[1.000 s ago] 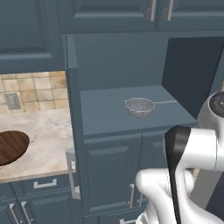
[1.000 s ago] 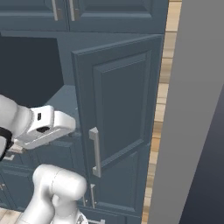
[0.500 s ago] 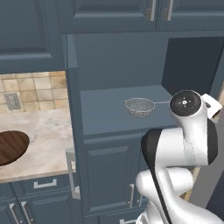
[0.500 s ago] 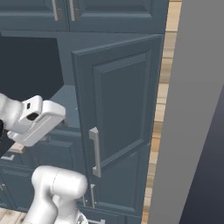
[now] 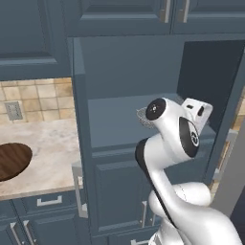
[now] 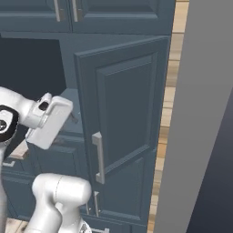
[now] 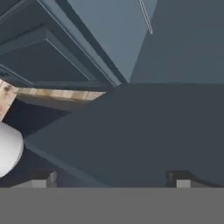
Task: Open the cabinet and setup a tea strainer by placing it in the bowl upright.
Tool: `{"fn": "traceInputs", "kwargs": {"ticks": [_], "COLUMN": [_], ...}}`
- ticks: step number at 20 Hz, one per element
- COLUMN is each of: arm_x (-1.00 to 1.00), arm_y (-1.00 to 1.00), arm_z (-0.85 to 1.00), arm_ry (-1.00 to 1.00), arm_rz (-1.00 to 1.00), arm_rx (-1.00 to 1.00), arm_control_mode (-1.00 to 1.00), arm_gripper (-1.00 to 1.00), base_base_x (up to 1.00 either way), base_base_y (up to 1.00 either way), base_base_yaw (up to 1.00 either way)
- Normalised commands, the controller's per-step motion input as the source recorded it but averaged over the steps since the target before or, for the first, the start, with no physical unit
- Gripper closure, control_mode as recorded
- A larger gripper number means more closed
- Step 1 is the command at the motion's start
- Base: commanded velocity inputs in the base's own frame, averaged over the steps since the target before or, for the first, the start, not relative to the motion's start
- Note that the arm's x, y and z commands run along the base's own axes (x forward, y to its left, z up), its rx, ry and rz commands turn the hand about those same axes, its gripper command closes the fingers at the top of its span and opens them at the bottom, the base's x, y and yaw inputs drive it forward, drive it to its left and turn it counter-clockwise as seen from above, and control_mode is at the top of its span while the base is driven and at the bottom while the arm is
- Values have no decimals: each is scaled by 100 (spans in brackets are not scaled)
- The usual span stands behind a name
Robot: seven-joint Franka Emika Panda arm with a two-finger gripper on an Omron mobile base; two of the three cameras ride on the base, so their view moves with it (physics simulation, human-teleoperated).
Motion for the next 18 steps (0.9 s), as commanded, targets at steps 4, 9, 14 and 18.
{"fn": "traceInputs", "kwargs": {"ticks": [4,9,14,18], "arm_x": [35,36,21,0], "arm_y": [-11,-58,-91,-100], "arm_z": [-26,-12,-5,-2], "arm_ry": [20,23,22,15], "arm_rz": [0,-7,-14,-15], "arm_rx": [-26,-7,0,0], "arm_control_mode": [-100,-100,-100,-100], "arm_gripper": [-100,-100,-100,-100], "base_base_x": [0,0,0,0], "base_base_y": [0,0,0,0], "base_base_yaw": [0,0,0,0]}}
